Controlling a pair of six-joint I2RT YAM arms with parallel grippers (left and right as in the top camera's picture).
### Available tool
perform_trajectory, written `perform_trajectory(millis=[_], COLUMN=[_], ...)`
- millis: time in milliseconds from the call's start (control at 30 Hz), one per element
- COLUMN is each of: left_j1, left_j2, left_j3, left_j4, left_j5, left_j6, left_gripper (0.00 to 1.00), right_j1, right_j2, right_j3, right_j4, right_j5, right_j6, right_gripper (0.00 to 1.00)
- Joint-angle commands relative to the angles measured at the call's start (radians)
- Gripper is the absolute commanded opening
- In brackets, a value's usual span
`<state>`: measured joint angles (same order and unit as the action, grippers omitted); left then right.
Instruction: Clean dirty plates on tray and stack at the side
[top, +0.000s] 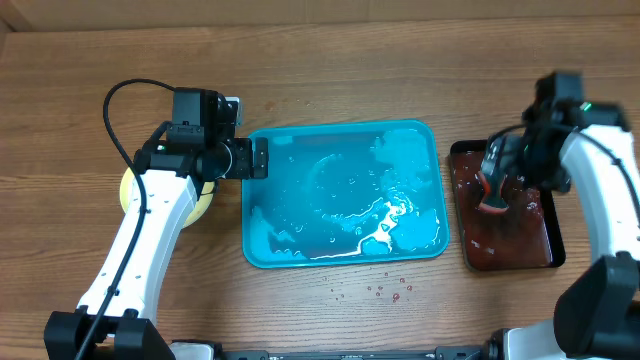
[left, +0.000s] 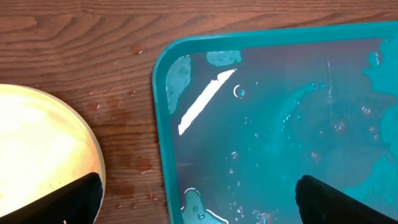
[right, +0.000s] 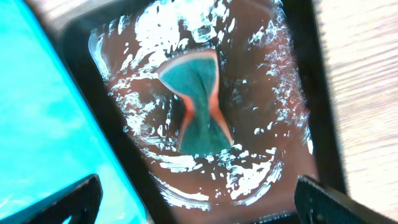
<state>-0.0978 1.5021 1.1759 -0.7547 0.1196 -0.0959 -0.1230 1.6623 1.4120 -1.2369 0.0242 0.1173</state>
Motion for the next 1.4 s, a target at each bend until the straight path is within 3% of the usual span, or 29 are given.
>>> perform_trajectory(millis=[0, 133, 300, 500, 700, 867, 1000, 1167, 1367], left_j1=[-0.002, -0.002, -0.002, -0.002, -0.002, -0.002, -0.002, -0.002, -0.002], left_j2=[0.008, 0.008, 0.008, 0.008, 0.008, 0.008, 0.008, 0.008, 0.008], left_j3=[0.013, 0.013, 0.013, 0.013, 0.013, 0.013, 0.013, 0.013, 0.013], left_j4=[0.003, 0.003, 0.003, 0.003, 0.003, 0.003, 0.003, 0.003, 0.003], left_j5=[-0.008, -0.008, -0.008, -0.008, -0.008, -0.008, -0.008, -0.008, -0.008], left_j6=[0.025, 0.025, 0.025, 0.025, 0.025, 0.025, 0.025, 0.026, 0.025], left_gripper=[1.00, 1.00, 1.00, 1.00, 1.00, 1.00, 1.00, 1.00, 1.00], right_j1=[0.011, 0.011, 0.011, 0.011, 0.010, 0.010, 0.011, 0.011, 0.011], right_j2=[-0.061, -0.078, -0.079, -0.086, -0.110, -0.129, -0.195, -0.377, -0.660], right_j3=[0.257, 0.665, 1.065, 1.278, 1.297, 1.233, 1.088, 0.701, 0.114], right_j4=[-0.088, -0.282, -0.270, -0.319, -0.457, -0.442, -0.317, 0.003, 0.445], right_j5=[-0.086, -0.142, -0.142, 0.059, 0.163, 0.154, 0.064, -0.020, -0.074], right_j6=[-0.056, -0.065, -0.065, -0.089, -0.092, -0.091, -0.091, -0.092, -0.091], right_gripper=[1.00, 1.00, 1.00, 1.00, 1.00, 1.00, 1.00, 1.00, 1.00])
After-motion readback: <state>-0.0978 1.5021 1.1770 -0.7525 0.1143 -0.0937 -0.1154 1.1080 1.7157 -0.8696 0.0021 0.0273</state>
